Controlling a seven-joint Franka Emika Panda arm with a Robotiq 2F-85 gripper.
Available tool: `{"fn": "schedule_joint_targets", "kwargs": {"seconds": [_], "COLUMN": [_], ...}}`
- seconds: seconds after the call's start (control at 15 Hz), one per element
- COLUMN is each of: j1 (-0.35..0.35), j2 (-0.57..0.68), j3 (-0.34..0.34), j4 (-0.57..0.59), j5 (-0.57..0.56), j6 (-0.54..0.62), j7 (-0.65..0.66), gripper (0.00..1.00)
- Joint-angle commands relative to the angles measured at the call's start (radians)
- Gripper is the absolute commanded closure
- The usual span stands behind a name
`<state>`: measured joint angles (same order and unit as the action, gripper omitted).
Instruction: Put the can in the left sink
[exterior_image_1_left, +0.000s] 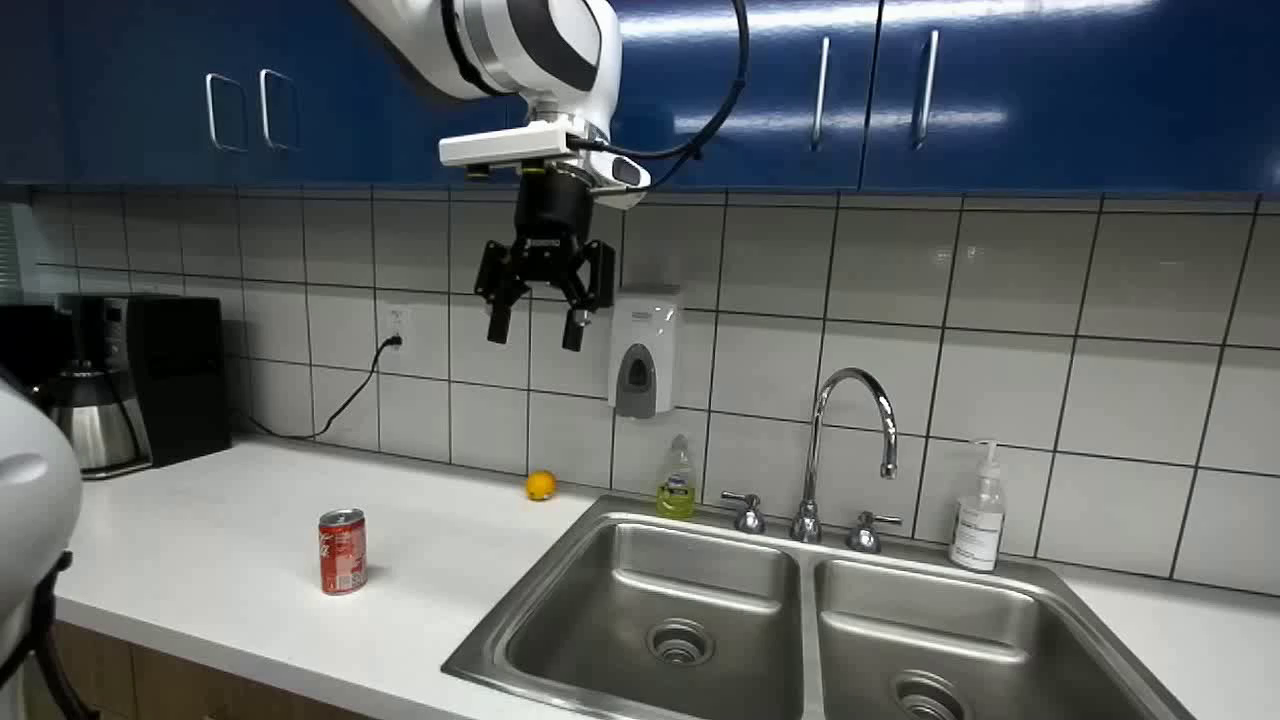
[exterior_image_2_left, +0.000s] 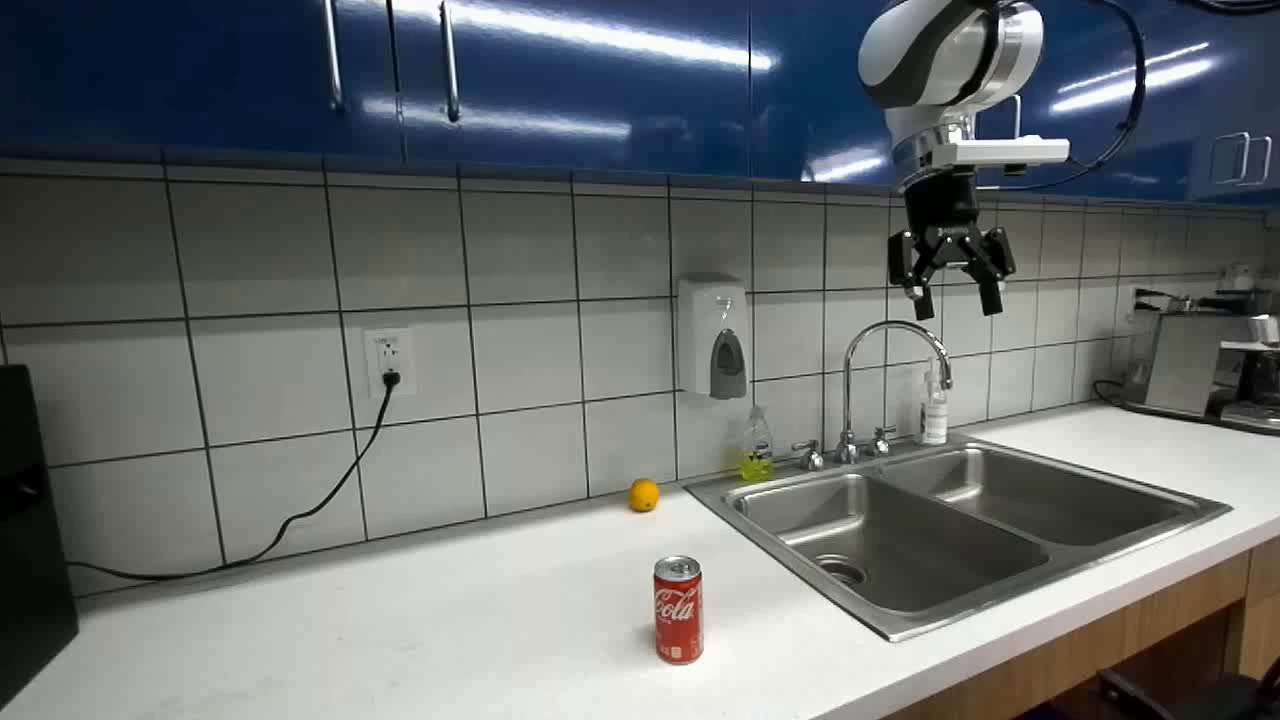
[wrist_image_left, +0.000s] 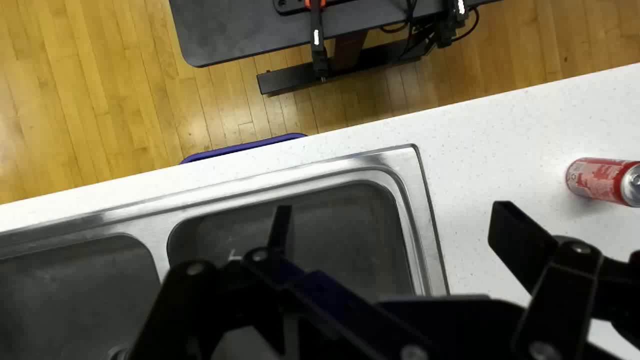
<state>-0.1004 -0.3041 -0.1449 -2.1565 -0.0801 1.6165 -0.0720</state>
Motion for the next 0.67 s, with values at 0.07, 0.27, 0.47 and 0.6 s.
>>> {"fn": "schedule_joint_targets", "kwargs": {"seconds": [0.07, 0.27, 0.47, 0.6], "j1": [-0.002, 0.013, 0.030, 0.041], "j2": [-0.006, -0.041, -0.076, -0.104], "j3": [0.003, 0.006, 0.013, 0.018], "j4": [-0.006, -0.052, -0.106, -0.147], "j5": [0.011, 0.028, 0.033, 0.031], "j6": [0.015, 0.118, 0.191, 0.211], "j7": [-0.015, -0.049, -0.087, -0.103], "gripper": [0.00, 0.00, 0.00, 0.00]}}
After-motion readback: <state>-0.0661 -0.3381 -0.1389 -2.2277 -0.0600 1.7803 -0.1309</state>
